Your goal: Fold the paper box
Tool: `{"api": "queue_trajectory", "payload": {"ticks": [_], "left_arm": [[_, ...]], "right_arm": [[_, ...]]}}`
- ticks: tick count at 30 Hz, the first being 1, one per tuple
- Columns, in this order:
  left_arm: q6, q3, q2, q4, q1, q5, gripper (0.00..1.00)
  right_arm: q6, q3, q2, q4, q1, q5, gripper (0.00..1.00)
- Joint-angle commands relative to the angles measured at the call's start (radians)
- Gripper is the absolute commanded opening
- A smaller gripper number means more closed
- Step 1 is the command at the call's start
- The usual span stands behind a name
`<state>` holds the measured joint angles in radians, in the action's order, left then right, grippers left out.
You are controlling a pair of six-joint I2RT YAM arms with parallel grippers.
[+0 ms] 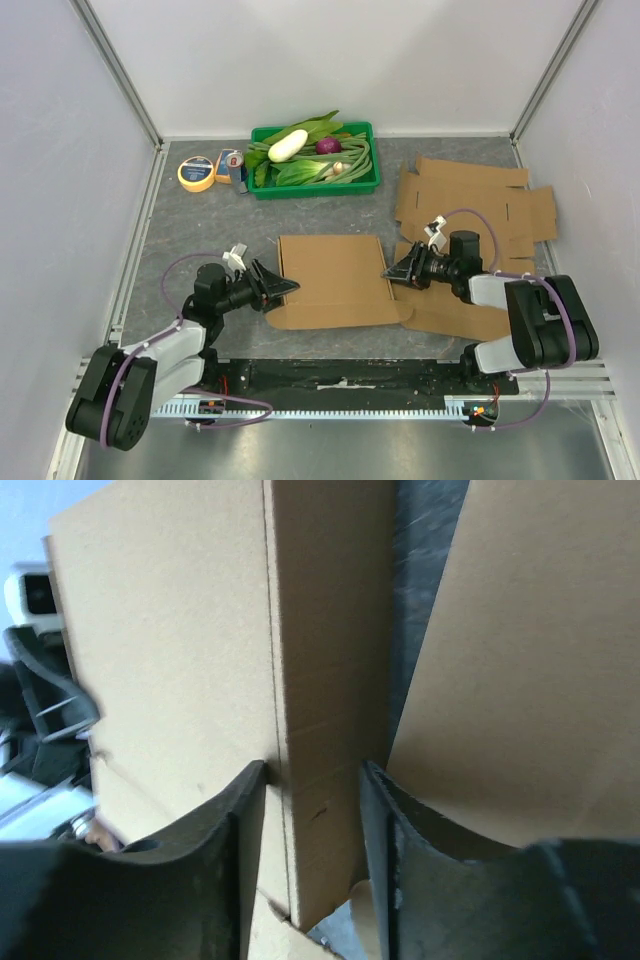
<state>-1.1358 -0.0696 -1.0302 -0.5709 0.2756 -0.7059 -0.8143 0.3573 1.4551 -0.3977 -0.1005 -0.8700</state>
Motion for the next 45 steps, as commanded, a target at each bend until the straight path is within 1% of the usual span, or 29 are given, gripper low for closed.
{"api": "queue_trajectory", "payload": {"ticks": [1, 2, 3, 4, 5, 6, 7, 8, 9, 10, 11, 13, 14, 15, 16, 17, 18, 21, 22, 23, 24, 25, 28, 29, 32, 36, 41, 43, 45], "left_arm": [[-0.067, -0.053, 0.125, 0.111, -0.001, 0.012, 0.56], [-0.055, -0.080, 0.142, 0.149, -0.010, 0.016, 0.54], [-0.055, -0.091, 0.157, 0.179, -0.018, 0.003, 0.54], [-0.053, -0.102, 0.166, 0.221, -0.029, -0.004, 0.53], [-0.053, -0.130, 0.176, 0.251, -0.039, -0.016, 0.52], [-0.062, -0.142, 0.176, 0.276, -0.065, -0.047, 0.49], [-0.070, -0.154, 0.174, 0.339, -0.078, -0.061, 0.46], [-0.087, -0.182, 0.170, 0.371, -0.104, -0.075, 0.45], [-0.099, -0.193, 0.168, 0.399, -0.117, -0.102, 0.45], [-0.110, -0.203, 0.164, 0.449, -0.130, -0.119, 0.45], [-0.116, -0.228, 0.157, 0.480, -0.154, -0.138, 0.43], [-0.113, -0.271, 0.159, 0.552, -0.177, -0.171, 0.43], [-0.113, -0.283, 0.165, 0.638, -0.199, -0.178, 0.43], [-0.114, -0.295, 0.188, 0.678, -0.211, -0.179, 0.44], [-0.122, -0.314, 0.196, 0.712, -0.225, -0.188, 0.44], [-0.148, -0.318, 0.211, 0.747, -0.252, -0.199, 0.45], [-0.162, -0.325, 0.223, 0.756, -0.259, -0.220, 0.46], [-0.166, -0.360, 0.190, 0.844, -0.259, -0.251, 0.46], [-0.182, -0.343, 0.187, 0.823, -0.260, -0.263, 0.45], [-0.224, -0.332, 0.191, 0.789, -0.262, -0.277, 0.40], [-0.238, -0.323, 0.197, 0.749, -0.262, -0.290, 0.39], [-0.245, -0.314, 0.214, 0.752, -0.263, -0.287, 0.39], [-0.275, -0.277, 0.226, 0.731, -0.271, -0.294, 0.39], [-0.313, -0.265, 0.229, 0.708, -0.271, -0.306, 0.39], [-0.331, -0.257, 0.239, 0.680, -0.271, -0.320, 0.39], [-0.360, -0.242, 0.236, 0.651, -0.271, -0.342, 0.39], [-0.377, -0.237, 0.229, 0.620, -0.269, -0.354, 0.39], [-0.377, -0.239, 0.226, 0.614, -0.269, -0.357, 0.40], [-0.381, -0.239, 0.229, 0.603, -0.269, -0.365, 0.40]], "right_arm": [[0.108, 0.046, -0.147, 0.227, -0.037, 0.227, 0.57], [0.125, 0.072, -0.185, 0.328, -0.066, 0.270, 0.64], [0.154, 0.133, -0.217, 0.380, -0.076, 0.302, 0.76], [0.190, 0.175, -0.272, 0.449, -0.088, 0.339, 0.81], [0.284, 0.218, -0.298, 0.588, -0.131, 0.465, 0.86], [0.335, 0.317, -0.323, 0.658, -0.172, 0.556, 0.92], [0.380, 0.362, -0.370, 0.704, -0.236, 0.672, 0.96], [0.464, 0.397, -0.392, 0.749, -0.380, 0.828, 0.98], [0.502, 0.457, -0.410, 0.750, -0.463, 0.891, 0.98], [0.550, 0.479, -0.441, 0.747, -0.544, 0.932, 0.98], [0.626, 0.495, -0.458, 0.729, -0.711, 1.041, 0.98], [0.734, 0.526, -0.484, 0.700, -0.883, 1.123, 0.98], [0.785, 0.540, -0.477, 0.698, -1.063, 1.185, 0.98], [0.894, 0.557, -0.438, 0.694, -1.147, 1.307, 0.98], [0.938, 0.563, -0.411, 0.694, -1.223, 1.379, 0.98], [0.986, 0.562, -0.379, 0.671, -1.331, 1.440, 0.98], [1.048, 0.546, -0.313, 0.648, -1.363, 1.547, 0.98], [1.102, 0.542, -0.250, 0.576, -1.423, 1.605, 0.98], [1.159, 0.530, -0.251, 0.536, -1.433, 1.603, 0.98], [1.185, 0.517, -0.248, 0.454, -1.443, 1.618, 0.98], [1.213, 0.499, -0.237, 0.427, -1.443, 1.632, 0.98], [1.260, 0.496, -0.225, 0.410, -1.443, 1.648, 0.98], [1.319, 0.508, -0.167, 0.382, -1.443, 1.640, 0.98], [1.346, 0.505, -0.153, 0.367, -1.443, 1.652, 0.98], [1.412, 0.486, -0.113, 0.289, -1.440, 1.694, 0.98], [1.445, 0.483, -0.088, 0.244, -1.438, 1.668, 0.98], [1.463, 0.486, -0.059, 0.243, -1.421, 1.658, 0.98], [1.459, 0.491, -0.059, 0.249, -1.406, 1.646, 0.95], [1.465, 0.494, -0.064, 0.257, -1.398, 1.640, 0.88]]}}
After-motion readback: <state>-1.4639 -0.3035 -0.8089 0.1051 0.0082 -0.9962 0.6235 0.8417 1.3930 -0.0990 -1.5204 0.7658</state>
